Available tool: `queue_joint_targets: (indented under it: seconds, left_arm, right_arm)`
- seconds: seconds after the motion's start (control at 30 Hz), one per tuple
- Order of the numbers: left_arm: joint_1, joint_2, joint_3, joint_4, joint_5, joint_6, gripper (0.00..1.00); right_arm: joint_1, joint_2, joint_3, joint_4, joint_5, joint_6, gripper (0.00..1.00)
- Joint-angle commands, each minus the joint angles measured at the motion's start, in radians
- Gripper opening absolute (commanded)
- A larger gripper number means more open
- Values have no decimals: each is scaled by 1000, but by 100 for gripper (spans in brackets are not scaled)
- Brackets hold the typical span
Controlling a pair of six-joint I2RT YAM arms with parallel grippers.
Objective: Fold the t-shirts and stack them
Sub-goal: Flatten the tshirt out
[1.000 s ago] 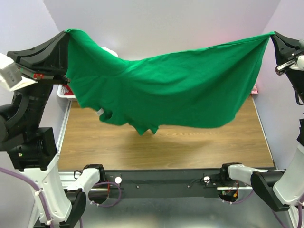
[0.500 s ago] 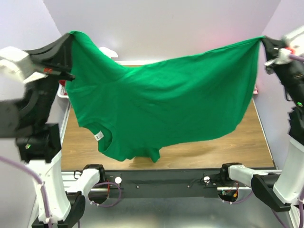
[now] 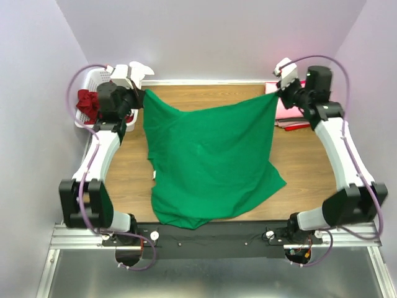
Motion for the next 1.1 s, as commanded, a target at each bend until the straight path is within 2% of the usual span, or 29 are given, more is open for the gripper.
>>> queue_joint_targets:
  seconds: [0.0, 0.13, 0.3, 0.4, 0.47, 0.6, 0.83, 0.97, 1.07]
  left_arm:
    - [3, 137, 2, 146, -15, 6, 0]
    - [11, 218, 54, 129, 3, 26, 0]
    - [14, 182, 109, 85, 22, 53, 0]
    - [15, 70, 106, 73, 28, 46, 0]
    - [15, -43, 98, 60, 14, 32, 0]
    - [15, -263, 72, 57, -36, -28, 0]
    - [14, -621, 77, 94, -81, -218, 0]
    - [15, -686, 167, 79, -90, -232, 0]
    - [15, -686, 334, 34, -92, -229, 0]
  right_arm:
    - [0, 79, -90, 199, -19, 46, 0]
    - [-1, 164, -122, 270, -4, 58, 0]
    - [-1, 143, -104, 274, 2, 54, 0]
    - [-1, 63, -43, 230, 5, 32, 0]
    - [-1, 3, 18, 143, -13, 19, 0]
    - [-1, -144, 135, 29, -102, 17, 0]
    - [-1, -337, 414, -71, -174, 83, 1]
    - [-1, -377, 532, -71, -134, 111, 0]
    - [-1, -379, 672, -72, -108, 127, 1]
